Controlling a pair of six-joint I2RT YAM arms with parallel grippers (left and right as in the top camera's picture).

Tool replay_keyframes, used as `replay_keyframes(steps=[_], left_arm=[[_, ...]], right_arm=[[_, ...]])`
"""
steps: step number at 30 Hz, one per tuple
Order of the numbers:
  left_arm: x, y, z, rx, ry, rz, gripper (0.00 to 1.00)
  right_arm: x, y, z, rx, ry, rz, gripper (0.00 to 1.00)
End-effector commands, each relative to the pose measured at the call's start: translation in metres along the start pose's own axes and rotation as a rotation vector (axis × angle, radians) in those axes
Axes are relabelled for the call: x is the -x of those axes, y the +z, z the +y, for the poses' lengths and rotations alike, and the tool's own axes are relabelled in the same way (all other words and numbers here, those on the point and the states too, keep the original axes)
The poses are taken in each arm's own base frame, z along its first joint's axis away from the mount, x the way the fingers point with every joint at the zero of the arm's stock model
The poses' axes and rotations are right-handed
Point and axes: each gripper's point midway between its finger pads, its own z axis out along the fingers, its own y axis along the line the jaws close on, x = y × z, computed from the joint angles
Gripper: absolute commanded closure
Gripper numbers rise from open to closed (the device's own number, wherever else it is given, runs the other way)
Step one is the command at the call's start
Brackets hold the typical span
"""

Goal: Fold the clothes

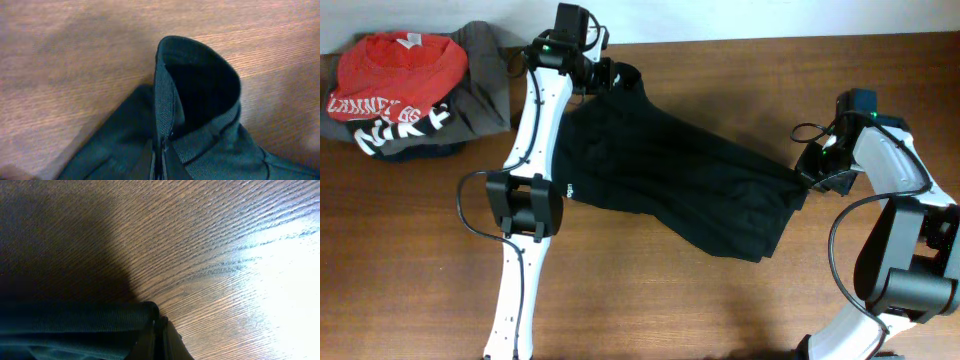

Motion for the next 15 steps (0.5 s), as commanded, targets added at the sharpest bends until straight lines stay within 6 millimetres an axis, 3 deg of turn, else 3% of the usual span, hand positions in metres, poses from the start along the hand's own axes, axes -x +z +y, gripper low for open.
replay_keyframes(steps=[1,7,15], left_arm=[[0.003,-0.008,0.017,0.011,-0.011,-0.004,1.0],[0.0,-0.017,0.034,0.024,-0.043,0.013,1.0],[-0.004,-0.03,0.039,0.031,-0.035,0.029,1.0]], right_arm=[[0.004,-0.012,-0.003,-0.025,0.005,-0.042,0.96],[0.003,-0.027,-0.002,-0.014,0.013,-0.068,0.96],[-0.02,-0.046,-0.009,-0.034,0.012,-0.017,0.96]])
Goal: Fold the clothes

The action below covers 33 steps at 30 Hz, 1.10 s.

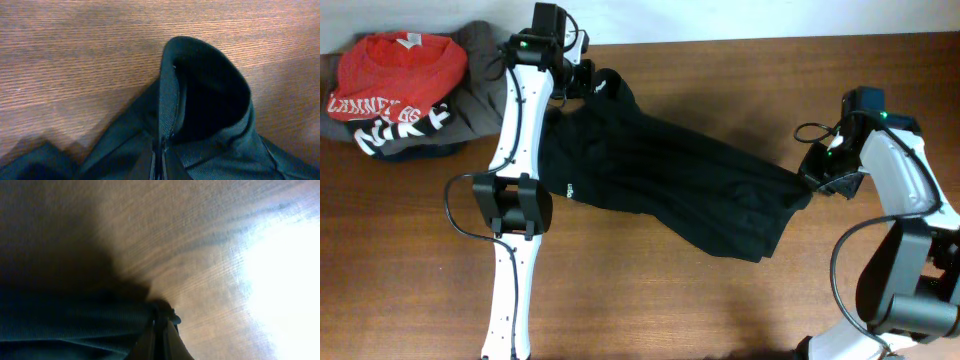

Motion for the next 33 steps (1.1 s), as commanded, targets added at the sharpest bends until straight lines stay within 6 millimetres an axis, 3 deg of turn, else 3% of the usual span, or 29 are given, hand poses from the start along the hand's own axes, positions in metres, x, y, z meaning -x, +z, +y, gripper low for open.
replay_keyframes(steps=[1,12,23,33], left_arm=[[0.008,-0.013,0.007,0.018,0.021,-0.03,1.0],[0.001,-0.031,0.009,0.035,0.044,-0.009,0.99],[-0.017,-0.048,0.036,0.059,-0.026,0.063,1.0],[-0.033,-0.064,0.037,0.055,-0.056,0.119,1.0]], right_arm=[[-0.004,-0.014,-0.007,-0.036,0.01,-0.018,0.96],[-0.04,-0.02,-0.02,-0.091,0.019,0.121,0.96],[-0.053,-0.022,-0.025,-0.111,0.023,0.173,0.96],[-0.055,-0.023,-0.026,-0.113,0.012,0.18,0.96]])
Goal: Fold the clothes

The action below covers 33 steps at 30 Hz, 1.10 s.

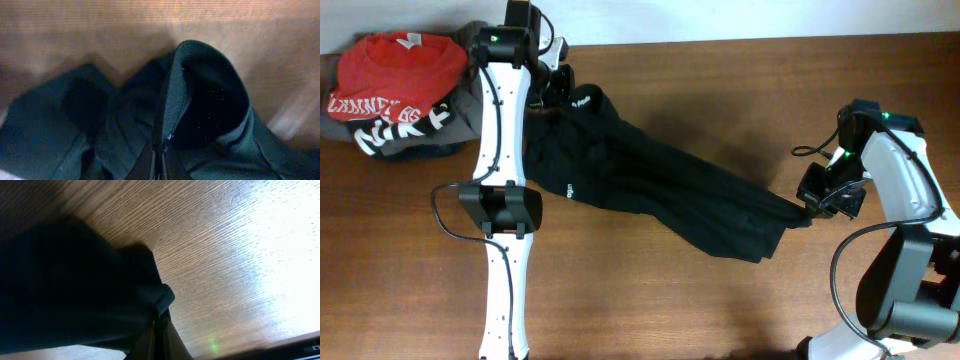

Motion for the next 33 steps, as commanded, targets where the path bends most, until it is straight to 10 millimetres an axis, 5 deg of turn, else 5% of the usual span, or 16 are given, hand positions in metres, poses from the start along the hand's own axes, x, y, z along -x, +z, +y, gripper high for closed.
replay_keyframes(steps=[1,10,22,33], left_arm=[[0.0,-0.014,0.014,0.031,-0.003,-0.012,0.99],[-0.006,-0.022,0.013,0.033,-0.009,0.002,0.99],[0.005,-0.086,-0.007,0.027,0.027,-0.123,1.0],[-0.004,-0.07,-0.002,0.031,0.008,-0.054,1.0]], right_arm=[[0.003,-0.009,-0.009,-0.041,0.002,-0.047,0.96],[0.009,-0.009,-0.007,-0.03,0.001,-0.072,0.96],[0.008,-0.009,-0.006,-0.028,0.001,-0.068,0.96],[0.008,-0.009,-0.006,-0.028,0.001,-0.067,0.91]])
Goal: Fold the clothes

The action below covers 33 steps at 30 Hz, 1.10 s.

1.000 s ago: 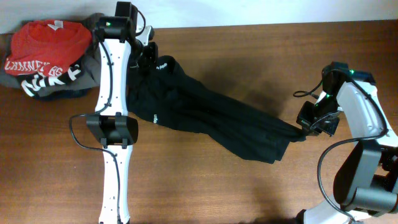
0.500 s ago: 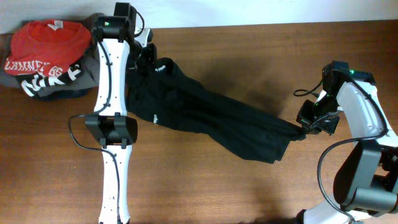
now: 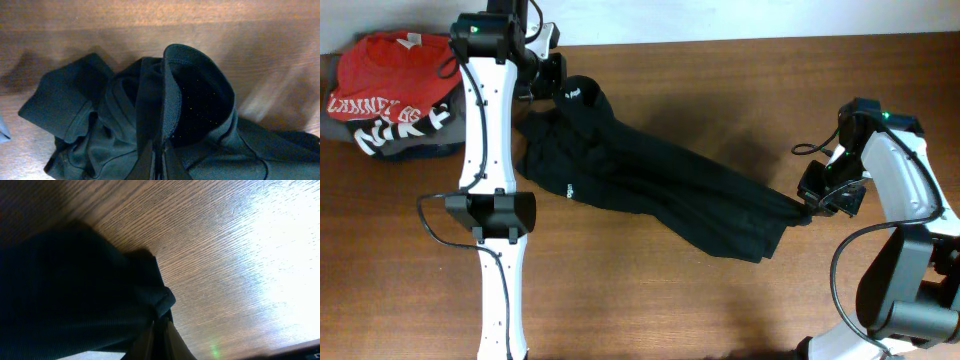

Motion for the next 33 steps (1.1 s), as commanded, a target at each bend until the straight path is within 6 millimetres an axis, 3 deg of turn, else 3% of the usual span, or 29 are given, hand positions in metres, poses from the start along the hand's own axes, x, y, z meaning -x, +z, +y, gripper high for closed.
replay_keyframes(steps=[1,9,15,20,22,33], left_arm=[[-0.002,-0.005,0.016,0.041,-0.006,0.012,1.0],[-0.014,0.011,0.027,0.075,-0.026,0.08,1.0],[-0.015,0.012,0.028,0.075,-0.028,0.088,0.99],[-0.019,0.017,0.033,0.099,-0.032,0.109,0.88],[-0.021,0.02,0.035,0.107,-0.035,0.122,0.89],[-0.03,0.027,0.038,0.109,-0.046,0.164,0.89]], right_arm=[[0.002,-0.009,-0.009,-0.038,0.006,-0.042,0.91],[0.002,-0.009,-0.009,-0.038,0.006,-0.042,0.86],[0.002,-0.009,-0.009,-0.038,0.006,-0.043,0.71],[0.003,-0.009,-0.008,-0.037,0.005,-0.046,0.61],[0.003,-0.009,-0.008,-0.037,0.005,-0.046,0.55],[0.008,-0.009,-0.006,-0.029,0.003,-0.066,0.43]])
